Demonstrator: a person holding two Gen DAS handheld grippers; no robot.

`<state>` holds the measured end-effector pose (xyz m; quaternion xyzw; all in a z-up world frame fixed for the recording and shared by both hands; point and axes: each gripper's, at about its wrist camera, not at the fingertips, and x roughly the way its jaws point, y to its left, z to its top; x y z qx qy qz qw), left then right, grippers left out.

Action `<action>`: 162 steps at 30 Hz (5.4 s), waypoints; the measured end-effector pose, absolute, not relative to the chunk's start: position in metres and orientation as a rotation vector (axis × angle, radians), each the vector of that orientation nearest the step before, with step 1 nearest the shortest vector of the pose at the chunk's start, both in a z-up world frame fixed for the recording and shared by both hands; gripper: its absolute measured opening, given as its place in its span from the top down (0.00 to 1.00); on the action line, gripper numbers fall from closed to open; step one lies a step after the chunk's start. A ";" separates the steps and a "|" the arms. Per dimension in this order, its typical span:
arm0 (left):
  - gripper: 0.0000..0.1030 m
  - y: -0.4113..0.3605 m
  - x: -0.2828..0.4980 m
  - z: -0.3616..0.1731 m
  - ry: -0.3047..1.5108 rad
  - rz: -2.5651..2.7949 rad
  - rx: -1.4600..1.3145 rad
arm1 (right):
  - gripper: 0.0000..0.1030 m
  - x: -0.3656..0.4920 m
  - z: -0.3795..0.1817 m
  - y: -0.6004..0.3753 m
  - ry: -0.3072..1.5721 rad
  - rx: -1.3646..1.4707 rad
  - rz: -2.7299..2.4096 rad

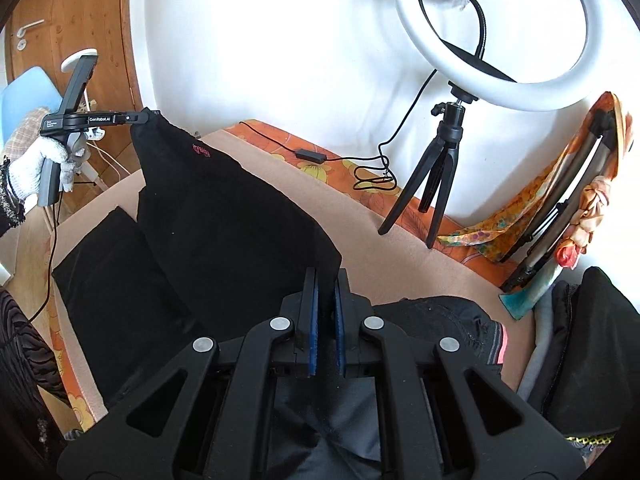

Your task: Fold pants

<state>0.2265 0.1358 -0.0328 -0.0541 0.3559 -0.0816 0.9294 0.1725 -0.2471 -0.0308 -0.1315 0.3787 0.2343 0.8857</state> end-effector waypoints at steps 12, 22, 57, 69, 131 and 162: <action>0.95 0.153 0.122 -0.046 0.738 -0.147 -0.146 | 0.93 0.071 -0.032 -0.234 0.748 -0.306 0.489; 0.95 0.168 0.053 -0.076 0.809 -0.160 -0.174 | 0.93 0.008 -0.061 -0.228 0.767 -0.332 0.492; 0.83 0.142 0.060 -0.100 0.958 -0.178 -0.078 | 0.84 -0.017 -0.119 -0.238 0.957 -0.194 0.530; 0.59 0.024 0.104 -0.091 0.952 -0.467 -0.120 | 0.48 -0.038 -0.079 -0.282 0.841 0.041 0.440; 0.90 -0.291 0.026 -0.118 1.021 -1.221 0.111 | 0.36 -0.032 -0.127 -0.528 0.912 0.810 -0.007; 0.92 -0.269 -0.010 -0.137 0.963 -1.191 0.376 | 0.87 -0.048 -0.147 -0.504 1.012 0.703 0.000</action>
